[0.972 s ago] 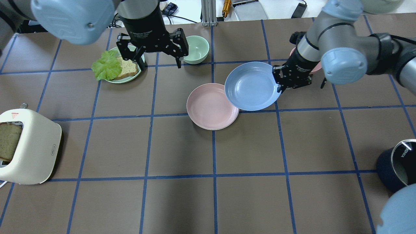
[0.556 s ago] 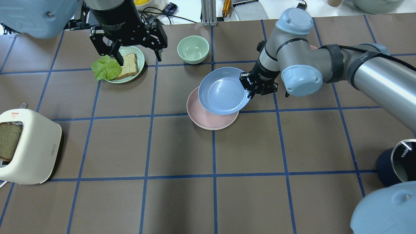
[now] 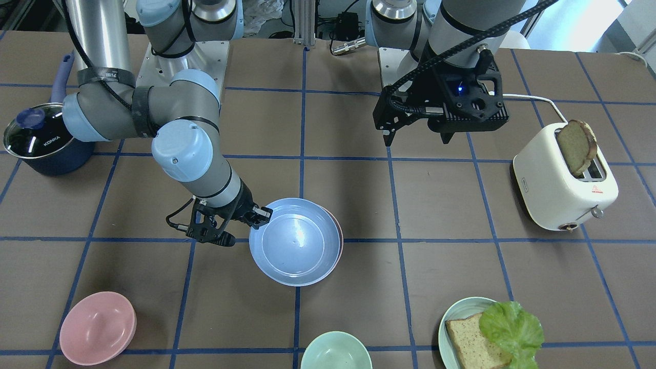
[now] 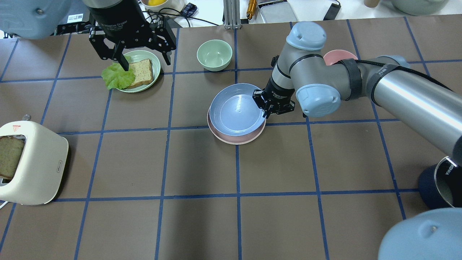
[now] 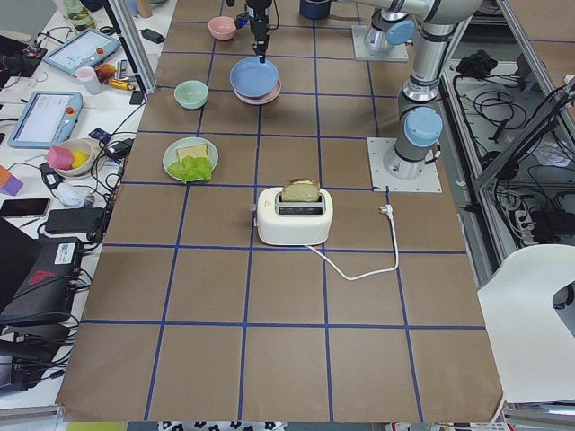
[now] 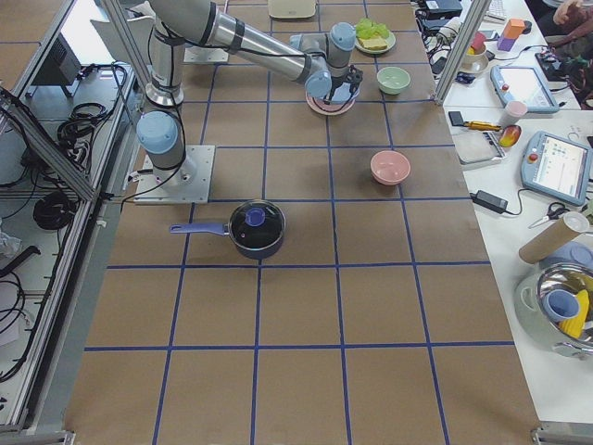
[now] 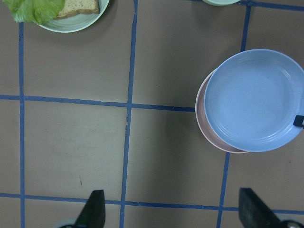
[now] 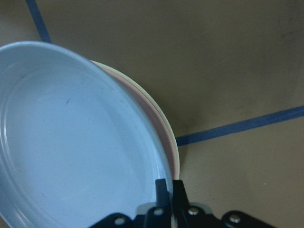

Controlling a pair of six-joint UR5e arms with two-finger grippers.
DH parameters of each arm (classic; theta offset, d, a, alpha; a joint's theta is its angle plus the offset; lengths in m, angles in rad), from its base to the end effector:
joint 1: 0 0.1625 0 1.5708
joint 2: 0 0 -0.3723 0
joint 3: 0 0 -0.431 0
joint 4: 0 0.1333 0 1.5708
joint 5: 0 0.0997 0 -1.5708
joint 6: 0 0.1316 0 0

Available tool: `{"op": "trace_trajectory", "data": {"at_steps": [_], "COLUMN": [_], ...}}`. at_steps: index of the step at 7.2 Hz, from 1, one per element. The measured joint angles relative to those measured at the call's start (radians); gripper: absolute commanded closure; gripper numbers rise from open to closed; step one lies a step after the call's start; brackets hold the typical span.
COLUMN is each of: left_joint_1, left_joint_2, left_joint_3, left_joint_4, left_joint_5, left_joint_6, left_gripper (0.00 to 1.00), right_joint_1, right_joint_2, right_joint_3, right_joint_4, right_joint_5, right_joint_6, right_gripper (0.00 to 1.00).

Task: Stack three plates with pink and blue
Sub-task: 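Carry the blue plate over the pink plate and lower it on top, then open the right gripper and move it away toward the pink bowl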

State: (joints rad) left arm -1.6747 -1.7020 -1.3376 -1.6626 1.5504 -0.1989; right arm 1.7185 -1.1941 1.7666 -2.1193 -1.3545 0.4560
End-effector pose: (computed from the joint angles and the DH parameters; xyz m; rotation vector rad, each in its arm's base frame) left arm -0.1953 -0.5613 0.4449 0.1480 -3.1164 0.0109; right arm 0.2475 -0.5656 0.1443 0.4551 2.9040 0.1286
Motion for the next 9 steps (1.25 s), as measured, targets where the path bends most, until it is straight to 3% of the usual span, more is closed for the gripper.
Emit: {"op": "trace_trajectory", "data": {"at_steps": [1,3,5,6,9], "left_joint_1": [0.003,0.005,0.006,0.006,0.006], "left_joint_2": [0.001,0.004,0.005,0.005,0.005], "left_joint_3": [0.0,0.0,0.0,0.0,0.0], "left_joint_4": [-0.001,-0.002,-0.003,-0.003,-0.004], "left_joint_5": [0.0,0.001,0.002,0.002,0.003], "left_joint_6": [0.001,0.002,0.001,0.001,0.001], "left_gripper": [0.0,0.0,0.0,0.0,0.0], "right_joint_1": [0.001,-0.011,-0.056,-0.087,-0.12], "right_joint_2": [0.001,0.002,-0.001,-0.006,-0.083], "right_joint_3": [0.009,0.0,-0.069,-0.129,-0.353], "right_joint_4": [-0.002,-0.012,-0.007,0.053,0.439], "right_joint_5": [0.001,-0.012,-0.057,-0.077,-0.157], "right_joint_6": [0.006,0.005,-0.063,-0.132,-0.33], "right_gripper": [0.25,0.05,0.0,0.0,0.0]}}
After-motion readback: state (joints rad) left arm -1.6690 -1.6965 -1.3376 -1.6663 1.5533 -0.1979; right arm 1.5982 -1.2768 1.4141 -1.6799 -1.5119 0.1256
